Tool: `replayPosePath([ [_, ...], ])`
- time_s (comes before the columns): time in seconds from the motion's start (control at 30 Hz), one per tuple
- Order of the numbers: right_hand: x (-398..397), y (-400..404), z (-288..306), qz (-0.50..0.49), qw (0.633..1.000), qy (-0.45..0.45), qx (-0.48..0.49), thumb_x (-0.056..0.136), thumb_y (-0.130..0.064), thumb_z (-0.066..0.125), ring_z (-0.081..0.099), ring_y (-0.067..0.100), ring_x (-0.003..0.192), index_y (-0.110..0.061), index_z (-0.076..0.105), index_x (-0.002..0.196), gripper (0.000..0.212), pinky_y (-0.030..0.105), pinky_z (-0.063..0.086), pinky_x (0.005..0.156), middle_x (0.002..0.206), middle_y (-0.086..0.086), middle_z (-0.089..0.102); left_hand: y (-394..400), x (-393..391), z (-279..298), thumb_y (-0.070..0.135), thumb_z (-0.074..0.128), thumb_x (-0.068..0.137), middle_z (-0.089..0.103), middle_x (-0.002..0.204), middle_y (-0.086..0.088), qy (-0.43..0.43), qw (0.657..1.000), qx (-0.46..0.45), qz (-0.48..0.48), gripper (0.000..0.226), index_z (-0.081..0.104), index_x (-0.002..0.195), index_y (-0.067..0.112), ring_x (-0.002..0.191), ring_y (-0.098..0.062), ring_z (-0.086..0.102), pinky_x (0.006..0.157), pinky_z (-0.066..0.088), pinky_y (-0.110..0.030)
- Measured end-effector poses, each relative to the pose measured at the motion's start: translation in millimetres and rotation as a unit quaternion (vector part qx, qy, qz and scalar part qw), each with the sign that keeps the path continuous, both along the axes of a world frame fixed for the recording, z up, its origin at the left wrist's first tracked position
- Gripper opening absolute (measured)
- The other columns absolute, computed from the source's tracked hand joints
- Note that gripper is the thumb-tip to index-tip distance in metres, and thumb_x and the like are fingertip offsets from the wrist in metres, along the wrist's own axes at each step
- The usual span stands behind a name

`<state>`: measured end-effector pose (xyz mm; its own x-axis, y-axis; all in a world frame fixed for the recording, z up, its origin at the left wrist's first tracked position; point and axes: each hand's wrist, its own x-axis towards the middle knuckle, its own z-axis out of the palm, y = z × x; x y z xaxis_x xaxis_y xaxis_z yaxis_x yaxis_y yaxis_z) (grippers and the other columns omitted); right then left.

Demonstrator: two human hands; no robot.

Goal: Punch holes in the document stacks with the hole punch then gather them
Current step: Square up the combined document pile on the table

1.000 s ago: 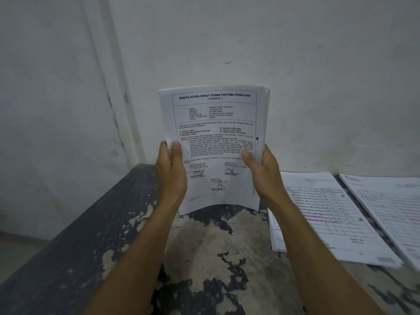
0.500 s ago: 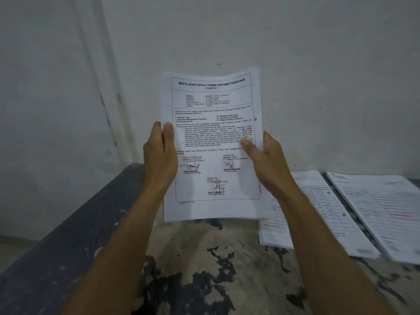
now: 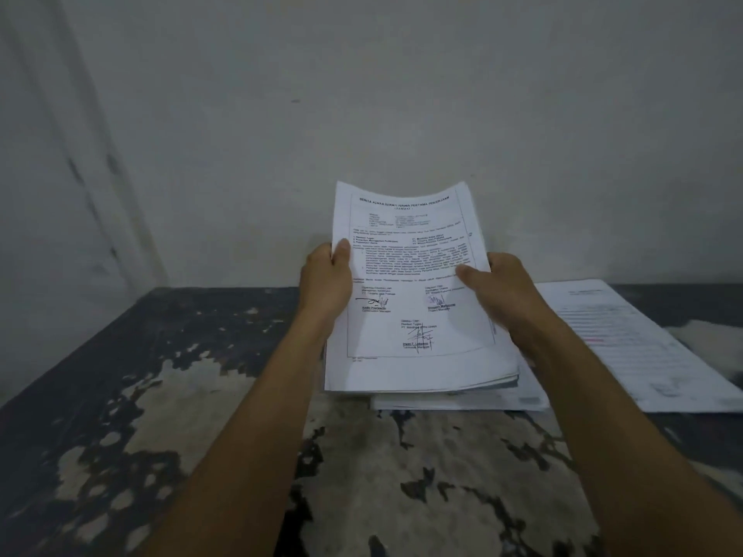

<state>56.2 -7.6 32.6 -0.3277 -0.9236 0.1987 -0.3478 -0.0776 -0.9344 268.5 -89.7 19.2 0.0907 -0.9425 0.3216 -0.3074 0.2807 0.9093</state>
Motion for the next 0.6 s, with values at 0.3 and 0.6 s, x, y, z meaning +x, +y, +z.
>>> replayPosePath([
  [0.3, -35.0, -1.5, -27.8, -0.082, 0.988, 0.098, 0.082, 0.095, -0.018, 0.055, 0.064, 0.024, 0.088, 0.002, 0.061, 0.114, 0.029, 0.031, 0.054, 0.070, 0.106, 0.013, 0.066, -5.4, -58.7, -37.8, 0.040, 0.034, 0.105, 0.068, 0.098, -0.001, -0.089, 0.996, 0.004, 0.019, 0.041, 0.062, 0.103, 0.011, 0.082, -0.015, 0.064, 0.065, 0.055, -0.033],
  [0.6, -28.5, -12.7, -50.3, -0.100, 0.942, 0.269, 0.173, 0.091, -0.013, 0.053, 0.054, 0.036, 0.112, -0.006, 0.048, 0.090, 0.009, 0.036, 0.045, 0.089, 0.120, 0.022, 0.058, -9.7, -65.5, -68.6, 0.045, 0.026, 0.104, 0.064, 0.120, -0.009, -0.247, 0.966, 0.054, 0.052, 0.048, 0.060, 0.119, 0.014, 0.116, -0.035, 0.055, 0.102, 0.040, -0.054],
])
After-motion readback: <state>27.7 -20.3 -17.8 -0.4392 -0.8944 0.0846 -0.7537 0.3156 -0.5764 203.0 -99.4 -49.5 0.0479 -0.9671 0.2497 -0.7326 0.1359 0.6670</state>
